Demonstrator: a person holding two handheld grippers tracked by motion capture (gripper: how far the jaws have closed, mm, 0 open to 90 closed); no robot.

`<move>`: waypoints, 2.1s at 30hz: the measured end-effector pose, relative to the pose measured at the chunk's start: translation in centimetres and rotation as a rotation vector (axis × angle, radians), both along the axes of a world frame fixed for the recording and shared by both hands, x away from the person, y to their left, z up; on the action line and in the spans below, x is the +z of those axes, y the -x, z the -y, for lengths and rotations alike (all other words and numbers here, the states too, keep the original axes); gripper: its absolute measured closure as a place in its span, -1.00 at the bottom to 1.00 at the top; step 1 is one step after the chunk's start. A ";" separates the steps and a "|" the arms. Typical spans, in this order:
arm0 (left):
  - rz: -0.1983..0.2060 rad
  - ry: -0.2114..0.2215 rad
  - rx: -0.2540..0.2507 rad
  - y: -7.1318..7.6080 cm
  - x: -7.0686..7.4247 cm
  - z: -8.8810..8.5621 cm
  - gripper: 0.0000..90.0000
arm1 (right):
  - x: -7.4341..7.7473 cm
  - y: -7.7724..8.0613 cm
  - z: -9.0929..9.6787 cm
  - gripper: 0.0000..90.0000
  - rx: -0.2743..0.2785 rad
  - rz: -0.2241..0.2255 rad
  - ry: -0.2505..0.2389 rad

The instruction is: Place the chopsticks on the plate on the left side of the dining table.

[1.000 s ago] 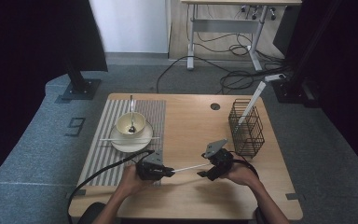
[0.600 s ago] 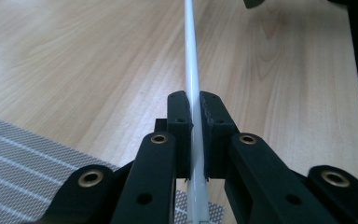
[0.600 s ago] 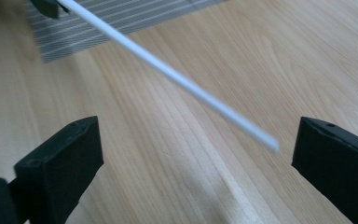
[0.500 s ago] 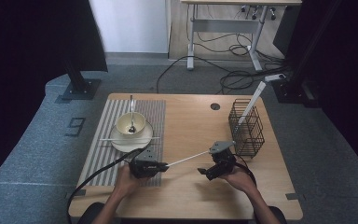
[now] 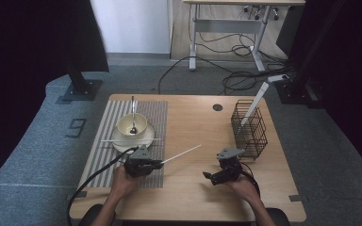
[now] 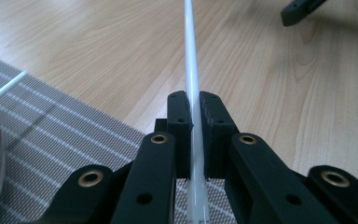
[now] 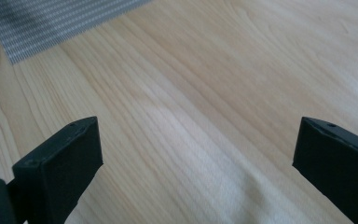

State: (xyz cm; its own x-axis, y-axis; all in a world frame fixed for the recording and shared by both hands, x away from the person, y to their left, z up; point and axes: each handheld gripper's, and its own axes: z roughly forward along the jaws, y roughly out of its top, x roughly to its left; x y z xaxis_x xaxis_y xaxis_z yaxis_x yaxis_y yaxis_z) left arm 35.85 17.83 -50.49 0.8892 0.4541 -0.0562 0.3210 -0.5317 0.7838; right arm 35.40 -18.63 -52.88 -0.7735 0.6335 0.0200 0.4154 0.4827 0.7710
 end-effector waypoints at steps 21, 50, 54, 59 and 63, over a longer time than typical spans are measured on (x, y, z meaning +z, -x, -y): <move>-0.008 -0.003 0.160 -1.3 -0.4 -4.1 0.86 | -2.4 1.3 1.8 -0.93 -0.042 -0.043 0.034; -0.035 -0.041 0.332 -3.9 -1.1 -8.6 0.86 | -2.9 1.3 1.5 -0.97 -0.036 -0.036 0.072; -0.045 -0.048 0.351 -4.1 -1.3 -9.2 0.86 | -2.9 1.3 1.4 -0.97 -0.036 -0.036 0.073; -0.051 -0.056 0.366 -4.2 -1.4 -9.9 0.86 | -2.9 1.3 1.4 -0.97 -0.036 -0.037 0.073; -0.057 -0.046 0.372 -4.2 -1.4 -10.3 0.86 | -2.9 1.3 1.4 -0.98 -0.035 -0.037 0.074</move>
State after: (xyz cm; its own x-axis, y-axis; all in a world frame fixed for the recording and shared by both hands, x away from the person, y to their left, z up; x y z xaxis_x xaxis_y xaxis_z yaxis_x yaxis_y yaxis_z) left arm 40.05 28.10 -51.93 0.6588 0.7488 -0.0729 0.5416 -0.4047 0.7368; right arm 34.12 -20.06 -55.78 -0.7506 0.6608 0.0004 0.4603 0.5225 0.7177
